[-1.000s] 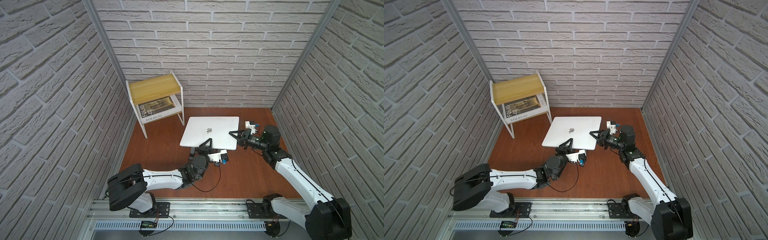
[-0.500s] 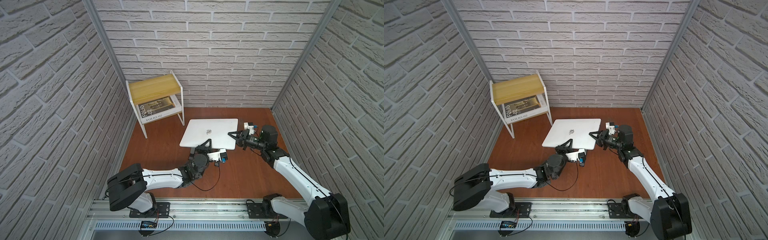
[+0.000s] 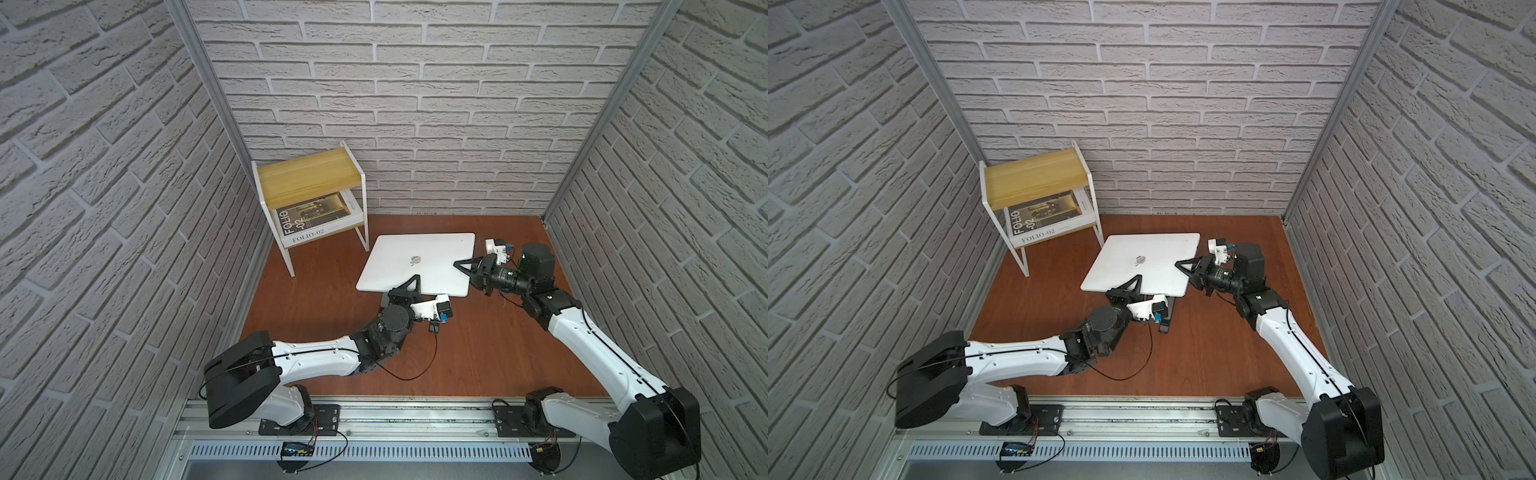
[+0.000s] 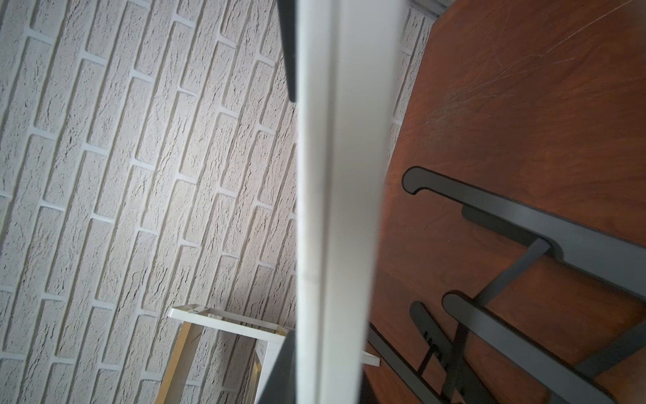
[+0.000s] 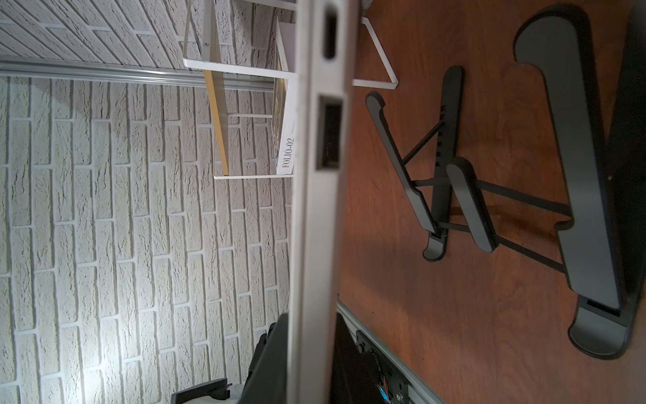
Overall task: Close the laptop lid and set it aside
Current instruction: Place the laptop on the shelf.
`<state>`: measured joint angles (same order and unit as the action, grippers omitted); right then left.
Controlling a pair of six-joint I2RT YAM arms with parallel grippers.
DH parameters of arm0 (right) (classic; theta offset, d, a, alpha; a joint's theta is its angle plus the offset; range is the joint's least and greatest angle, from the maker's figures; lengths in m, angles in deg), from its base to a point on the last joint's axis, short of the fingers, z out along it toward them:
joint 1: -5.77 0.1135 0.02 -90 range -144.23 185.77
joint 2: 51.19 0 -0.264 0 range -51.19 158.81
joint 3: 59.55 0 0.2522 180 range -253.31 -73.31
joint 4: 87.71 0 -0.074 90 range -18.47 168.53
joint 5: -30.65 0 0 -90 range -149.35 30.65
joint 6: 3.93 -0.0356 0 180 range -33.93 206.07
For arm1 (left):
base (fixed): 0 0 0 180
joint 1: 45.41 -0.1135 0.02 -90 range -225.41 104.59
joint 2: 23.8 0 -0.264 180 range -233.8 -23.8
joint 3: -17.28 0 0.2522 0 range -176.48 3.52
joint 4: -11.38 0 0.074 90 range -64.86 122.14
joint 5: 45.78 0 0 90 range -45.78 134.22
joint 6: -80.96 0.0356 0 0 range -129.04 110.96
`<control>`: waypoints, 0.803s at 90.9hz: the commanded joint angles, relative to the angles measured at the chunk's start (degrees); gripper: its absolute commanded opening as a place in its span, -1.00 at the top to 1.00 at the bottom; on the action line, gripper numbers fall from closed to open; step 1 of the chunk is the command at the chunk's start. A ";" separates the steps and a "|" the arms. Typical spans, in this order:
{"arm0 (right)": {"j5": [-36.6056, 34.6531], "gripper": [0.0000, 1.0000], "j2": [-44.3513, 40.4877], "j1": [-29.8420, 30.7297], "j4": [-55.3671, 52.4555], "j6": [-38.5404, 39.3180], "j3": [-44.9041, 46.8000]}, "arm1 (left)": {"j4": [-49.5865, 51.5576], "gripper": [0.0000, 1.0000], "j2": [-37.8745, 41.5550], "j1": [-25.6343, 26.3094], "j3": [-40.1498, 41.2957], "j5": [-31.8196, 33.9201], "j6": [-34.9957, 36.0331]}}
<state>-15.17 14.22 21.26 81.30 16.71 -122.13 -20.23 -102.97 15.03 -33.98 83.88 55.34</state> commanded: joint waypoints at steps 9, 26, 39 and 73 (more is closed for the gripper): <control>2.16 0.08 -3.41 0.25 5.18 8.18 -4.24 | -3.93 1.00 2.76 -1.35 0.40 2.60 -1.31; 1.18 -0.23 -4.32 0.26 1.25 11.09 -5.21 | -4.03 1.00 3.15 -1.37 0.47 3.29 -1.03; -4.28 -0.47 -6.36 0.20 -10.39 18.59 -7.85 | -3.65 1.00 3.21 -1.02 -0.84 5.09 1.02; -17.23 -0.57 -15.85 -8.20 -26.89 27.68 -8.64 | -5.92 1.00 1.22 5.10 -10.09 10.57 16.89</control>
<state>-28.11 -0.49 15.99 59.18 40.55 -130.42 -12.64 -102.80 18.66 -37.65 91.53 64.50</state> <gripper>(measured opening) 0.784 0.180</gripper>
